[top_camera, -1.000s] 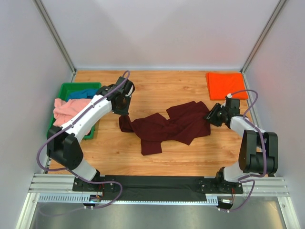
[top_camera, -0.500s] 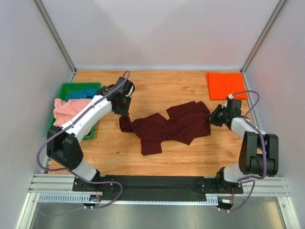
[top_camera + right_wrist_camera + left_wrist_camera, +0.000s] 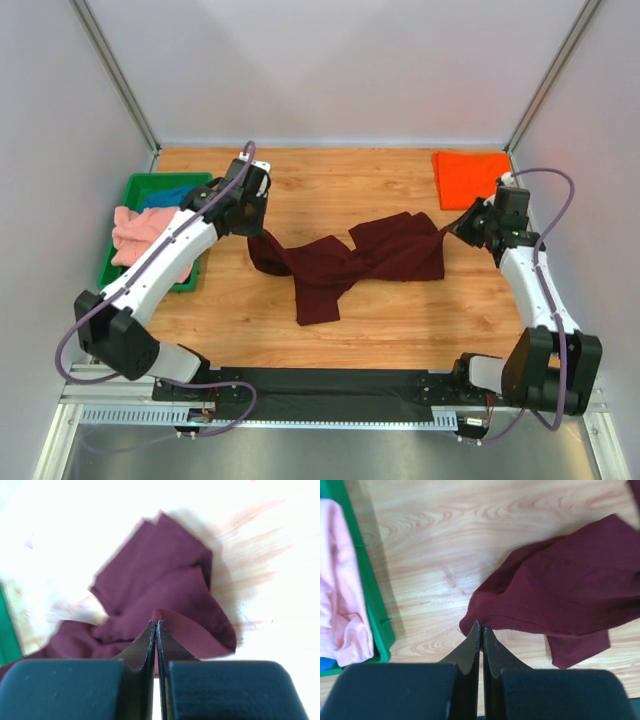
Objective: Fold and stack the t-shirts
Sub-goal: Flatten the tshirt out
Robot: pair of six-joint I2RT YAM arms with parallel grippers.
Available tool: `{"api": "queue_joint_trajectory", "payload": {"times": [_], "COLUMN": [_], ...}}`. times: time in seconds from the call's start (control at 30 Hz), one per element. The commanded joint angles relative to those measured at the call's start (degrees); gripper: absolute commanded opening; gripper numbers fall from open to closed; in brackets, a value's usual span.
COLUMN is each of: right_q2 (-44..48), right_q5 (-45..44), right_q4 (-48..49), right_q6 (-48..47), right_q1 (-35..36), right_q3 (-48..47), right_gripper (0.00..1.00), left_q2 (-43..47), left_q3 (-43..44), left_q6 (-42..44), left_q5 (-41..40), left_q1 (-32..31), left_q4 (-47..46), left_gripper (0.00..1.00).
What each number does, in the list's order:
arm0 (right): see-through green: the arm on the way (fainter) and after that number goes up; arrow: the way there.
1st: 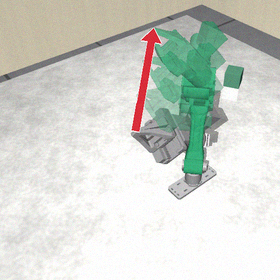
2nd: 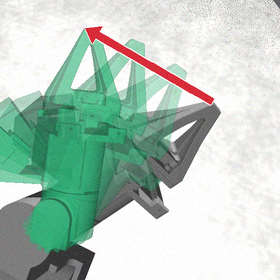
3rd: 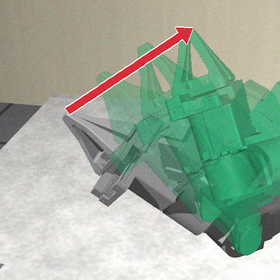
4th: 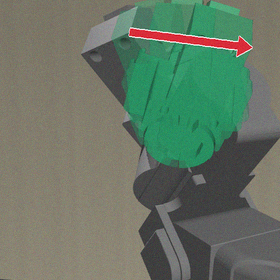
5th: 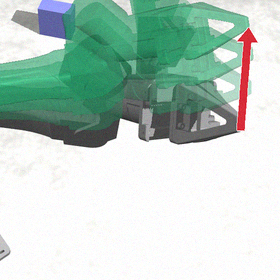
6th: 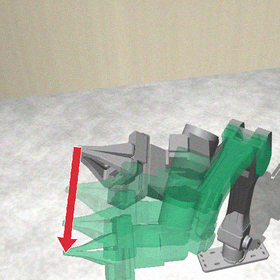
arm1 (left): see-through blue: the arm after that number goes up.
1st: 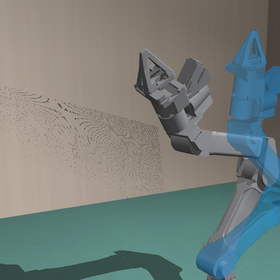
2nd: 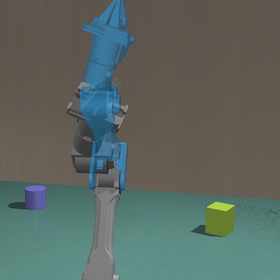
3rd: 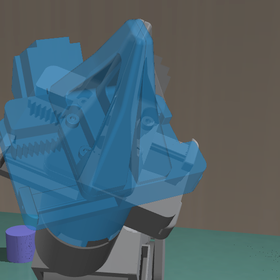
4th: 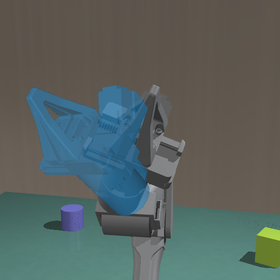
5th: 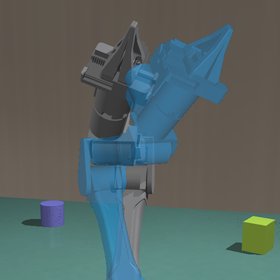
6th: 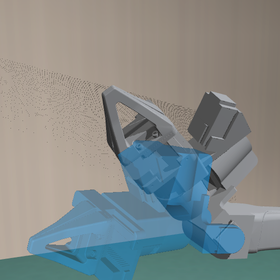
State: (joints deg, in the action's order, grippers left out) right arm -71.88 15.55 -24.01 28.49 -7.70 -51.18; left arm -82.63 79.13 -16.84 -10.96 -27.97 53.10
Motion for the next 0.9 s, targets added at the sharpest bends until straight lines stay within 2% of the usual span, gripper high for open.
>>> {"api": "queue_joint_trajectory", "payload": {"times": [0.0, 0.1, 0.13, 0.27, 0.37, 0.5, 0.57, 0.77, 0.87], "right_q2": [7.1, 11.1, 11.8, 14.7, 16.8, 21.6, 24.6, 33.3, 35.1], "right_q5": [-5.7, -9.7, -10.7, -14.2, -15.1, -15.1, -15.5, -18.4, -19.8], "right_q4": [-8.5, -15.7, -17.4, -24.7, -26.8, -26.5, -26.4, -23.2, -23.4], "right_q6": [1.3, 3.1, 3.4, 5.1, 6.7, 9.7, 10.8, 12.3, 11.7], "right_q1": [-0.5, -0.5, -0.5, -0.5, -0.5, -0.5, -0.5, -0.5, -0.5], "right_q3": [-10.7, -19.1, -25.6, -41.5, -51.7, -60.6, -63.3, -68.4, -71.6], "right_gripper": [0.00, 0.00, 0.00, 0.00, 0.00, 0.00, 0.00, 0.00, 0.00], "left_q2": [8.0, 12.8, 14.0, 19.3, 23.7, 30.7, 32.8, 40.1, 39.8], "left_q3": [3.3, 6.9, 8.8, 14.4, 18.4, 22.5, 25.1, 28.2, 30.5], "left_q6": [-1.2, -1.1, -0.9, 0.5, 1.6, 1.2, 0.8, -2.3, -2.1], "left_q5": [-2.3, -6.3, -7.2, -7.8, -3.1, 7.6, 10.5, 27.4, 30.5], "left_q1": [0.3, 0.3, 0.3, 0.3, 0.3, 0.3, 0.3, 0.3, 0.3], "left_q4": [-2.7, -3.1, -3.7, -5.5, -7.6, -9.4, -9.0, -10.4, -7.1], "left_gripper": [0.00, 0.00, 0.00, 0.00, 0.00, 0.00, 0.00, 0.00, 0.00]}}
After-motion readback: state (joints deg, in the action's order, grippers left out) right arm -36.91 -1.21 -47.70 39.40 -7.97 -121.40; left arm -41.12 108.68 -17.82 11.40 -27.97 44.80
